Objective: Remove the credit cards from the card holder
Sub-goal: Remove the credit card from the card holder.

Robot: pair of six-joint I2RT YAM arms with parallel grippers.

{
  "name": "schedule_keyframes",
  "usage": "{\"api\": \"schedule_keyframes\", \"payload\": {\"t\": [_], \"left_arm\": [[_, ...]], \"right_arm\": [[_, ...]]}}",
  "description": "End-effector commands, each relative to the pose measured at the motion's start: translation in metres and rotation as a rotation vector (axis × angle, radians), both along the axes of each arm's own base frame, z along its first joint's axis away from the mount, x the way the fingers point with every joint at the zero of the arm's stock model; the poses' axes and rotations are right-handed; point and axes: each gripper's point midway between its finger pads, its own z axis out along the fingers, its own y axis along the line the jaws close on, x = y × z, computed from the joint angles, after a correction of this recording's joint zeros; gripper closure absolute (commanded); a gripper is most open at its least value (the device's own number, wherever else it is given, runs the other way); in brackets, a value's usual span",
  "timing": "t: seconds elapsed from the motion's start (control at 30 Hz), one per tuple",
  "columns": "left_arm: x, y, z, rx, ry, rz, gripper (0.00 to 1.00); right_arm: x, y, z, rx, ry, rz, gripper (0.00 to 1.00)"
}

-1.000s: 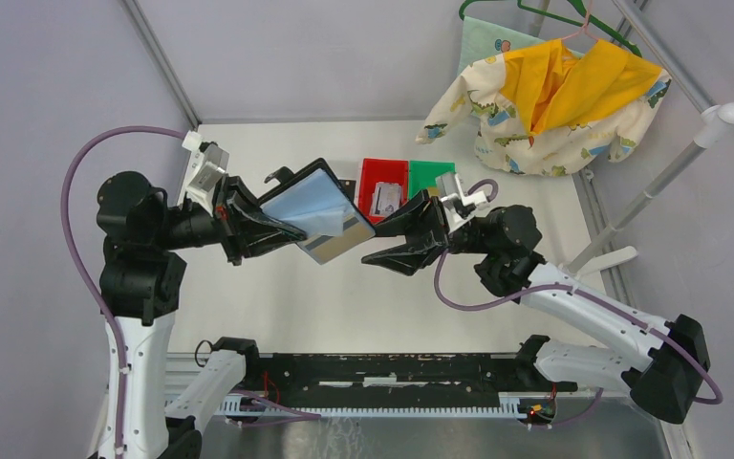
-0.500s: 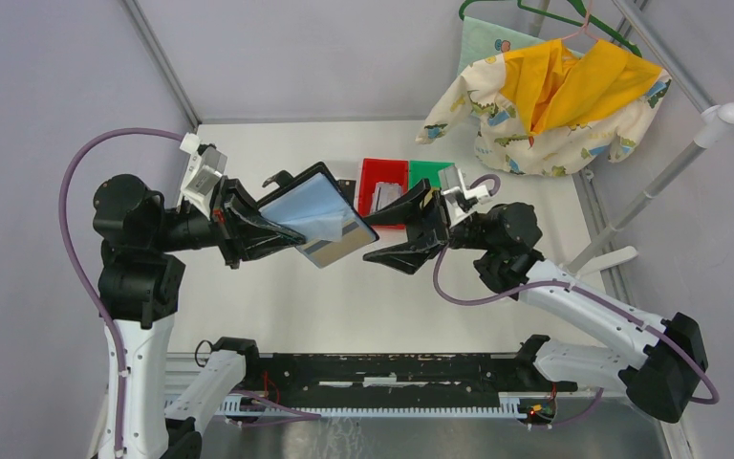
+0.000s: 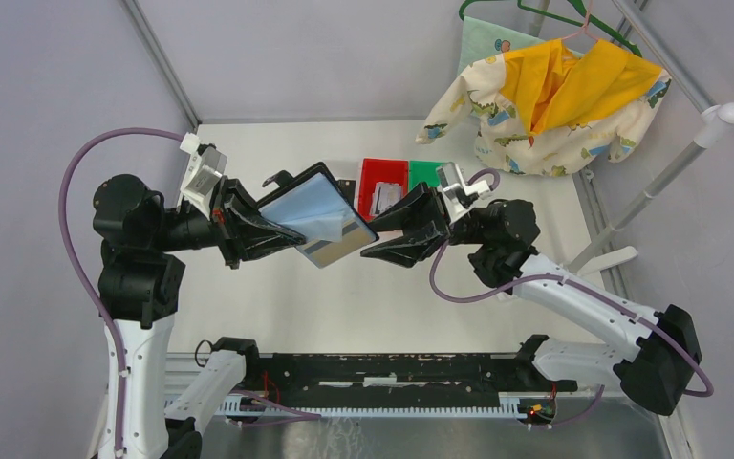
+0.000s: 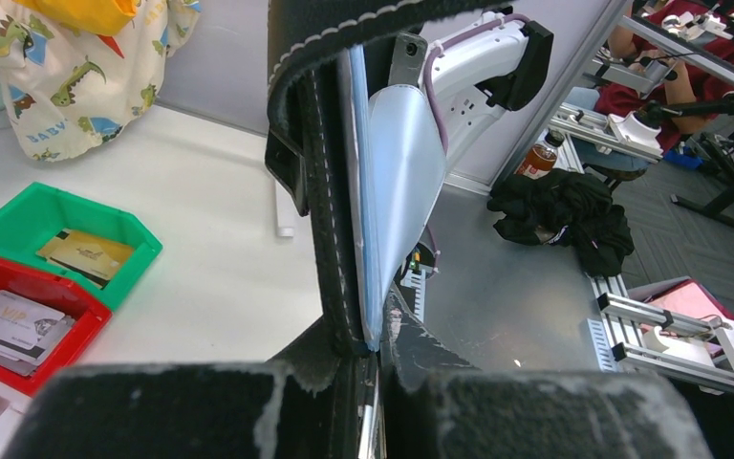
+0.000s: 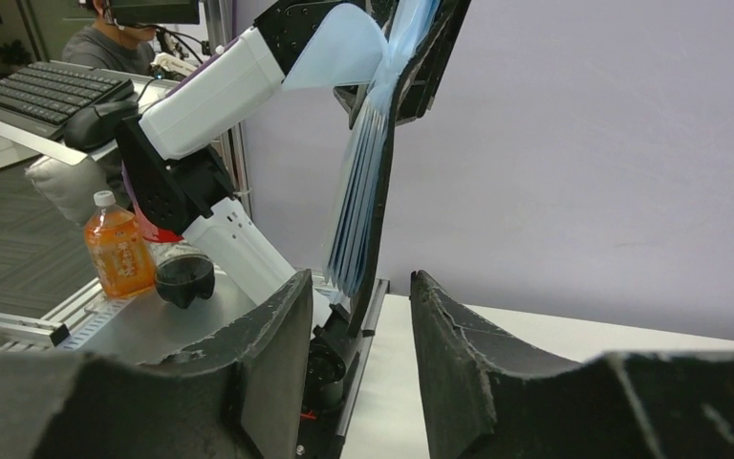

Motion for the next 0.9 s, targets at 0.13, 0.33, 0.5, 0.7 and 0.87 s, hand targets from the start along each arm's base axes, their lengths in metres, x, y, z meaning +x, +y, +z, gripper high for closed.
{"api": "schedule_keyframes", "payload": {"t": [0.13, 0.33, 0.5, 0.7, 0.87], "left_arm": [[-0.009, 0.000, 0.015, -0.012, -0.045, -0.016, 0.98], [-0.010, 0.000, 0.019, -0.016, -0.052, -0.018, 0.98], [-0.013, 0.000, 0.020, -0.018, -0.052, -0.022, 0.98], [-0.015, 0.000, 0.023, -0.022, -0.051, -0.029, 0.98], [-0.016, 0.000, 0.022, -0.022, -0.045, -0.032, 0.98]], "right_arm": [[-0.012, -0.008, 0.029, 0.062, -0.056, 0.035, 0.59], [-0.007, -0.007, 0.032, 0.068, -0.054, 0.012, 0.66], [-0.001, -0.005, 0.034, 0.072, -0.039, -0.017, 0.71], [0.002, -0.006, 0.036, 0.086, -0.036, -0.042, 0.73], [0.012, -0.006, 0.040, 0.107, -0.015, -0.096, 0.73]]}}
